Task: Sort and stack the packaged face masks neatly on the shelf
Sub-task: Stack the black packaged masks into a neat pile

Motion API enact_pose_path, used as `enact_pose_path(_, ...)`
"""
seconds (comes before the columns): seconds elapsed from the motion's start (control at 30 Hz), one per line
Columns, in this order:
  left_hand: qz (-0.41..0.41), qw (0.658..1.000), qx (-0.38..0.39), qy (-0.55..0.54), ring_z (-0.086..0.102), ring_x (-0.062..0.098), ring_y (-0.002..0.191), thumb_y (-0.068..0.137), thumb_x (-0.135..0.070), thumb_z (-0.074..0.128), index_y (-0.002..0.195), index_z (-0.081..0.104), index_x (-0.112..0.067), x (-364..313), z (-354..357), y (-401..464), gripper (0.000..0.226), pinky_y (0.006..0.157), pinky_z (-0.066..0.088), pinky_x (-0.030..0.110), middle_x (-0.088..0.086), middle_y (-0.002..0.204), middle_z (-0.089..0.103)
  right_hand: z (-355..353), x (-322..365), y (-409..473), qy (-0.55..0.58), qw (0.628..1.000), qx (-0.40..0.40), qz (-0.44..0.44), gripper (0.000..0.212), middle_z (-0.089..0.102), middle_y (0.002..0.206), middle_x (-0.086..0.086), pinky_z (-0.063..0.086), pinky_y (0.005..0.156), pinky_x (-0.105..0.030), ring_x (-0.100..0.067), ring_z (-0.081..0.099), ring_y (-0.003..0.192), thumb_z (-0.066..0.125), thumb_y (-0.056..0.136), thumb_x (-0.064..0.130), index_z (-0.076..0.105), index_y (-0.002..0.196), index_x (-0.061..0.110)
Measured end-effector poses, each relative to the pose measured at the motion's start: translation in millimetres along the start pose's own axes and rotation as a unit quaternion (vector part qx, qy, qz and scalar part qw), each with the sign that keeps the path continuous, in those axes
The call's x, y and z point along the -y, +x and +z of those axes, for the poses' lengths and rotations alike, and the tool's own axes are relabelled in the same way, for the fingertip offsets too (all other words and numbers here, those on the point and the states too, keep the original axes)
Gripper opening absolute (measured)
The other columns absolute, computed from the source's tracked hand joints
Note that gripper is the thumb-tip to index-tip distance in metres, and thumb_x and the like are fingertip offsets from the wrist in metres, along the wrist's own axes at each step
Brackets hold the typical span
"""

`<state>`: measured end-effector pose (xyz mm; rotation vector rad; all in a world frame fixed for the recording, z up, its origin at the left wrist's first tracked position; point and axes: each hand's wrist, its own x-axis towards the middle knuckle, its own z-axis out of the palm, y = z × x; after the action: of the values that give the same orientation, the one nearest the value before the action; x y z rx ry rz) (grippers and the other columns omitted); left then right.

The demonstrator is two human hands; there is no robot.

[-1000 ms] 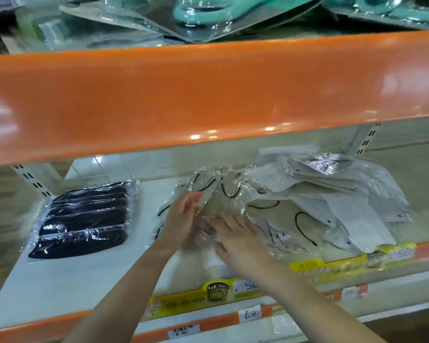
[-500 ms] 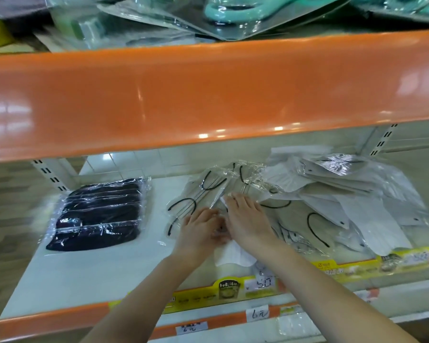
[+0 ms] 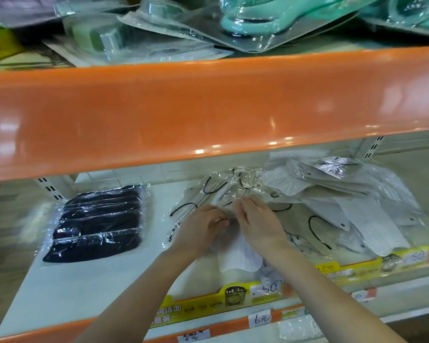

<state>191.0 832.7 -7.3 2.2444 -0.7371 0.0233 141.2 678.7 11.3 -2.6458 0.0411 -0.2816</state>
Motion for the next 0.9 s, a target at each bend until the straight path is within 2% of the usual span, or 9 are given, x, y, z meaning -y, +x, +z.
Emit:
enact_pose_path(0.07, 0.029, 0.996, -0.029, -0.078, 0.059, 0.006, 0.087, 0.082, -0.018, 0.063, 0.085, 0.075, -0.013, -12, -16, -1, 0.013, 0.085, 0.046, 0.026, -0.015, 0.090, 0.067, -4, 1, 0, 0.111, 0.993, -0.046, -0.003, 0.057, 0.058, 0.107, -0.003, 0.045, 0.082, -0.037, -0.023, 0.056, 0.100, 0.022, 0.094, 0.050, 0.062, 0.108, 0.012)
enact_pose_path(0.17, -0.009, 0.979, -0.038, -0.199, 0.057, -0.002, 0.075, 0.091, -0.010, 0.058, 0.081, 0.068, -0.024, -30, -40, -5, 0.020, 0.072, 0.043, 0.012, -0.022, 0.079, 0.065, -14, 5, -1, 0.187, 0.979, -0.074, -0.035, 0.067, 0.061, 0.108, 0.000, 0.047, 0.082, -0.037, -0.018, 0.057, 0.101, 0.019, 0.093, 0.062, 0.063, 0.112, 0.015)
enact_pose_path(0.27, -0.077, 0.938, -0.061, -0.331, 0.056, 0.008, 0.071, 0.095, -0.013, 0.052, 0.077, 0.062, -0.016, -35, -60, -9, 0.021, 0.068, 0.043, 0.020, -0.006, 0.073, 0.061, -25, 13, -2, 0.216, 0.973, -0.068, -0.047, 0.073, 0.060, 0.108, 0.008, 0.045, 0.080, -0.018, -0.001, 0.057, 0.095, 0.021, 0.090, 0.070, 0.063, 0.117, 0.016)
enact_pose_path(0.37, -0.155, 0.823, -0.077, -0.541, 0.065, 0.016, 0.067, 0.093, -0.019, 0.050, 0.081, 0.060, -0.011, -36, -73, -10, 0.017, 0.062, 0.053, 0.025, 0.002, 0.074, 0.068, -35, 18, 1, 0.208, 0.977, -0.043, -0.033, 0.056, 0.063, 0.106, 0.012, 0.043, 0.078, -0.007, 0.005, 0.057, 0.091, 0.042, 0.090, 0.062, 0.062, 0.116, 0.017)
enact_pose_path(0.47, -0.188, 0.791, -0.103, -0.573, 0.065, 0.018, 0.064, 0.095, -0.019, 0.048, 0.087, 0.062, -0.011, -27, -84, -13, 0.018, 0.057, 0.053, 0.024, 0.005, 0.073, 0.068, -40, 22, 5, 0.181, 0.983, -0.019, -0.002, 0.024, 0.063, 0.095, 0.017, 0.038, 0.077, -0.001, 0.001, 0.058, 0.092, 0.062, 0.089, 0.038, 0.065, 0.107, 0.022)
enact_pose_path(0.57, -0.230, 0.806, -0.117, -0.533, 0.065, 0.021, 0.068, 0.093, -0.026, 0.053, 0.091, 0.065, -0.010, -8, -90, -19, 0.020, 0.055, 0.052, 0.026, 0.007, 0.075, 0.068, -41, 26, 8, 0.177, 0.984, 0.003, 0.012, 0.003, 0.061, 0.083, 0.023, 0.039, 0.069, -0.004, 0.010, 0.056, 0.081, 0.062, 0.091, 0.032, 0.062, 0.091, 0.036)
enact_pose_path(0.63, -0.246, 0.837, -0.077, -0.482, 0.068, 0.028, 0.082, 0.090, -0.032, 0.060, 0.101, 0.065, -0.006, 3, -93, -24, 0.028, 0.068, 0.056, 0.036, 0.012, 0.090, 0.070, -39, 27, 10, 0.165, 0.986, 0.001, 0.011, 0.006, 0.061, 0.082, 0.020, 0.039, 0.067, -0.006, 0.010, 0.055, 0.079, 0.060, 0.092, 0.030, 0.062, 0.090, 0.036)
enact_pose_path(0.73, -0.257, 0.885, -0.048, -0.385, 0.071, 0.026, 0.083, 0.091, -0.010, 0.061, 0.103, 0.064, -0.011, 11, -95, -36, 0.012, 0.072, 0.057, 0.037, 0.011, 0.090, 0.074, -33, 33, 11, 0.135, 0.991, 0.003, 0.008, 0.006, 0.063, 0.086, 0.018, 0.039, 0.063, -0.011, 0.006, 0.057, 0.074, 0.059, 0.094, 0.028, 0.065, 0.095, 0.028)
enact_pose_path(0.9, -0.274, 0.915, -0.115, -0.274, 0.070, 0.018, 0.079, 0.092, 0.002, 0.054, 0.099, 0.065, -0.012, 27, -95, -49, 0.020, 0.072, 0.058, 0.033, 0.003, 0.084, 0.073, -6, 47, 9, -0.006, 0.990, -0.073, -0.124, 0.027, 0.062, 0.101, 0.006, 0.046, 0.083, -0.028, -0.013, 0.057, 0.095, 0.053, 0.090, 0.040, 0.067, 0.101, 0.020)
